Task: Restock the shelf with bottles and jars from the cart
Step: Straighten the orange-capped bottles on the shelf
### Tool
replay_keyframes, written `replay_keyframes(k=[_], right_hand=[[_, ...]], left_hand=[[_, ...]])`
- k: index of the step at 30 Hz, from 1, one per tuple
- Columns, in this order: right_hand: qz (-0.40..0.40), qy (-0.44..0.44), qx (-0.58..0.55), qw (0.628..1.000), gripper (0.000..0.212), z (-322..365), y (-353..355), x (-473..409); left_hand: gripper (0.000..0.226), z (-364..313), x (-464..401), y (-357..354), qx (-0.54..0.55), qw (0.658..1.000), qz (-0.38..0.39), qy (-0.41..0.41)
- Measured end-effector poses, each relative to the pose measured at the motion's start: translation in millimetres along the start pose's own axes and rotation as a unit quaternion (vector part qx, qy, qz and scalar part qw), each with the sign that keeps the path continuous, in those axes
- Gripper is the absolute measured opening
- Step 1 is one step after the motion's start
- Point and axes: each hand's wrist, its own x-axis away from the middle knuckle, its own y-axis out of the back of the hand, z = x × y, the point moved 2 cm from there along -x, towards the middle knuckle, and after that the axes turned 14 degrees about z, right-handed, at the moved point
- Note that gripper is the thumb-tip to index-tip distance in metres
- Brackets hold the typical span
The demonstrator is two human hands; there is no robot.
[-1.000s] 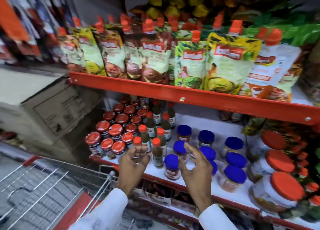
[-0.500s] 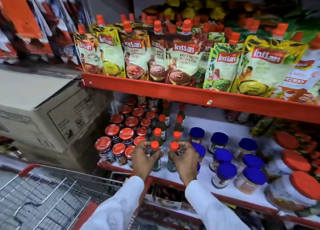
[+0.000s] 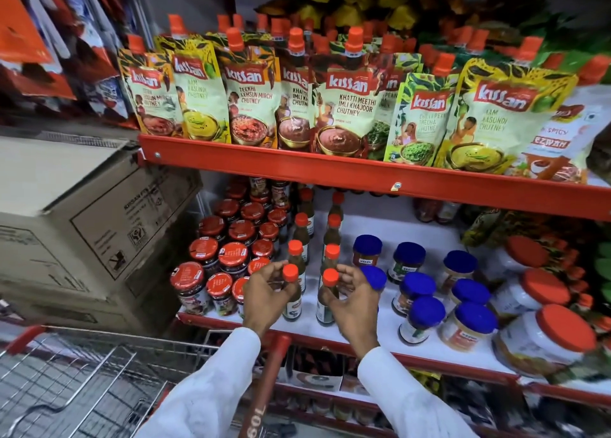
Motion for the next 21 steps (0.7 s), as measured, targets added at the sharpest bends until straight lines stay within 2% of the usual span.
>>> replay_keyframes(k=[2,4,8,12,18,21], right_hand=[[-0.011,-0.002,0.005,1.000,0.054,-0.5,-0.9,0.1],[-0.026,-0.011,0.012,1.000,0.056,-0.7,-2.1,-0.6],[-0.044,-0.027,-0.001,0.999,0.048,1.9,-2.6,-2.1],[-0.021,-0.024,-0.014,0.999,0.049,1.0,-1.2,-4.1],[0.002,-0.019,-0.007,1.000,0.058,-4.1,-4.7,-2.1],[-0.004,-0.011,-0.001,1.000,0.063,-1.1,-4.2,0.1]], left_hand=[[0.061,1.1,1.3,-0.1,-0.005,1.000,-0.003,0.003],[0.062,1.5,2.9,-1.7,0.003,1.000,-0.020,0.018],[0.036,-3.2,6.0,-7.4,0.012,0.998,-0.053,0.037],[0.025,-7.6,5.3,-6.5,-0.001,0.998,-0.055,0.034],[0.026,-4.2,3.1,-4.7,-0.013,0.999,-0.026,0.014],[0.034,-4.4,4.3,-7.6,-0.018,1.000,-0.024,0.006]])
